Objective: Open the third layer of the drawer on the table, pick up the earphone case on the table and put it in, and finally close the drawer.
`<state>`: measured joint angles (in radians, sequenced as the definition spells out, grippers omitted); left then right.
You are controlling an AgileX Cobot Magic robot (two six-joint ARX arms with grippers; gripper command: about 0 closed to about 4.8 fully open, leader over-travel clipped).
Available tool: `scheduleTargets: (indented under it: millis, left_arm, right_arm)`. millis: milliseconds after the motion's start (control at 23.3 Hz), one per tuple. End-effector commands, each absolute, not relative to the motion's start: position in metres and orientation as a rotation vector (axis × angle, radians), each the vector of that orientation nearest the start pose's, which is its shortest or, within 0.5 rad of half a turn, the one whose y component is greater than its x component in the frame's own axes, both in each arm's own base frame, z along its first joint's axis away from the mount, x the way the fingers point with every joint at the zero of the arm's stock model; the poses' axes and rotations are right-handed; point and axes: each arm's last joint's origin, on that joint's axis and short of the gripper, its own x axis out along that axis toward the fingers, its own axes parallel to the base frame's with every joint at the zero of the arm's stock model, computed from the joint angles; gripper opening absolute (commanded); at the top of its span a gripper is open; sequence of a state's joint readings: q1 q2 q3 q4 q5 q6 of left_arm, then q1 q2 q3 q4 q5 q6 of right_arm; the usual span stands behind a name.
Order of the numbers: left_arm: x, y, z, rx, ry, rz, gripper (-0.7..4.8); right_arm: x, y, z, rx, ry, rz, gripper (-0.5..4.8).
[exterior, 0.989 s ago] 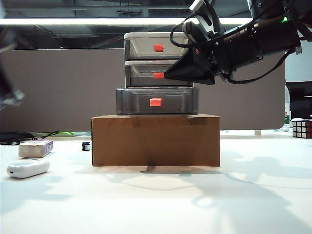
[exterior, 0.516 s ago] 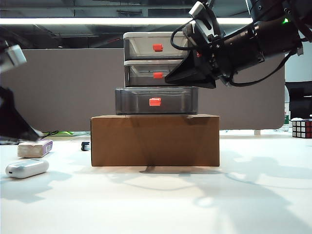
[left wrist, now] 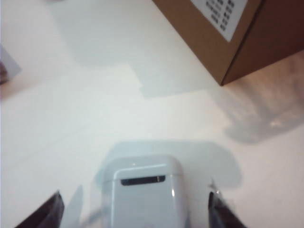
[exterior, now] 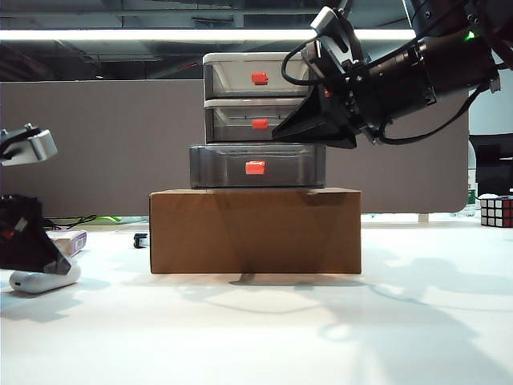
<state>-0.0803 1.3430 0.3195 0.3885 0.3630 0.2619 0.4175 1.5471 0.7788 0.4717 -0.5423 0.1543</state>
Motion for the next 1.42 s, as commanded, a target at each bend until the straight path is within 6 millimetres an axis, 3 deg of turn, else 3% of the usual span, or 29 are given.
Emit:
scheduleTargets:
  millis: [43,430,602,860,1032,1204,1290,1419]
  left_arm:
    - [0.216,-0.028,0.122,0.160,0.584,-0.509,3.82]
    - [0.220,-0.030,0.107,0.138,0.626,-0.545,3.61]
    - [0.218,-0.032,0.101,0.101,0.655,-0.609,2.03]
    - [0.219,-0.032,0.103,0.102,0.633,-0.615,1.37]
    - [0.221,-0.033,0.123,0.093,0.507,-0.630,1.38]
    - [0.217,-0.042,0.163,0.114,0.347,-0.646,1.44]
    - [0.215,-0.055,0.189,0.143,0.300,-0.666,1.48]
    - [0.218,-0.090,0.229,0.202,0.248,-0.754,1.56]
  right_arm:
    - [0.287,0.144,0.217,0.161,0.362,0.932,-0.05]
    - [0.287,0.144,0.217,0.160,0.362,0.931,-0.05]
    - [0.287,0.144,0.217,0.160,0.361,0.929,-0.05]
    - [0.287,0.144,0.217,0.160,0.362,0.928,-0.05]
    - [0.287,0.144,0.217,0.160,0.361,0.929,-0.05]
    - [0.287,0.144,0.217,0.160,0.361,0.929,-0.05]
    - [0.287,0.144,0.217,0.160,0.360,0.929,-0.06]
    - [0.287,0.144,0.217,0.160,0.359,0.929,-0.05]
